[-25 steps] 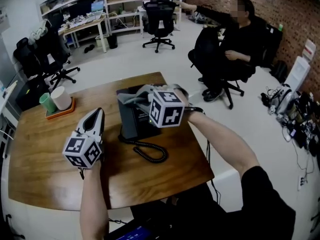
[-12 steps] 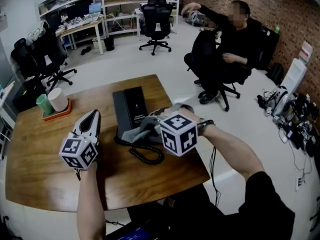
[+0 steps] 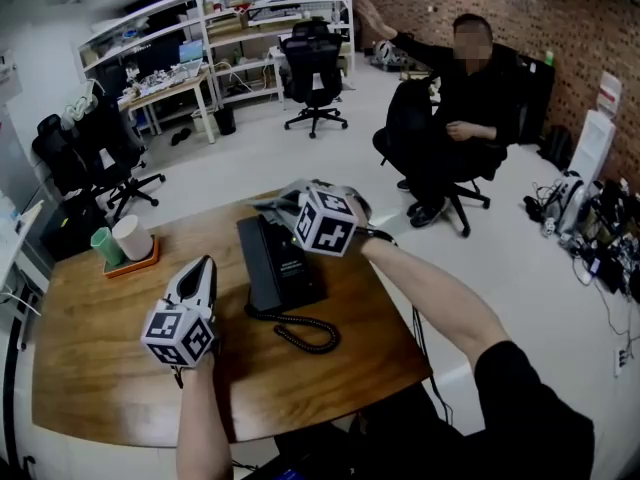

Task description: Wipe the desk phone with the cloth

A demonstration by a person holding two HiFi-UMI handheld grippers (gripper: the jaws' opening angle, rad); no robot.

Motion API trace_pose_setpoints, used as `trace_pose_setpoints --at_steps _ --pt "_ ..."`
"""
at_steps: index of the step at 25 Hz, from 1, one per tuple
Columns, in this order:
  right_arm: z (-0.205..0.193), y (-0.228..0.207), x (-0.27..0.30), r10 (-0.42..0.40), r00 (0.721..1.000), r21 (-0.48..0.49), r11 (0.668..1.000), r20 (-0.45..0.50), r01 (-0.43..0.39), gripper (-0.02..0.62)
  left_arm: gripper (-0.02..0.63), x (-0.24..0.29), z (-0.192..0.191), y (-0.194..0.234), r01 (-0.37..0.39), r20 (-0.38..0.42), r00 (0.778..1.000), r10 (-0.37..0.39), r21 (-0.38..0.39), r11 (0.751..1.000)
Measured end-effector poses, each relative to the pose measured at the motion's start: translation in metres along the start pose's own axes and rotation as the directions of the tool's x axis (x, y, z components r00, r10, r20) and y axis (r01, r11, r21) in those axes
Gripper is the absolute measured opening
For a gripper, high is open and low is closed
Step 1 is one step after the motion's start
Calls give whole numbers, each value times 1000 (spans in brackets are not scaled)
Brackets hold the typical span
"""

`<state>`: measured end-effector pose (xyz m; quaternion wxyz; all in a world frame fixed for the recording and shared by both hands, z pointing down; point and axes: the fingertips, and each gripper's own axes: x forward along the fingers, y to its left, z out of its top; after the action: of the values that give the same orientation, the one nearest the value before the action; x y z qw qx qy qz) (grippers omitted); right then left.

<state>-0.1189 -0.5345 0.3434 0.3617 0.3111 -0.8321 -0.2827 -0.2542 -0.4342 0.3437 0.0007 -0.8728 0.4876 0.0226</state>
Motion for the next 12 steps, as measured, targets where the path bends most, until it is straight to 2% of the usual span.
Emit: trace_pose_setpoints --at_steps 6,12 --pt "2 45 -26 109 994 -142 984 4 -107 26 -9 0 3 2 0 4 1000 0 9 1000" --pt "1 107 -65 218 976 -295 932 -5 -210 26 -9 1 2 2 1 5 1000 -2 7 1000"
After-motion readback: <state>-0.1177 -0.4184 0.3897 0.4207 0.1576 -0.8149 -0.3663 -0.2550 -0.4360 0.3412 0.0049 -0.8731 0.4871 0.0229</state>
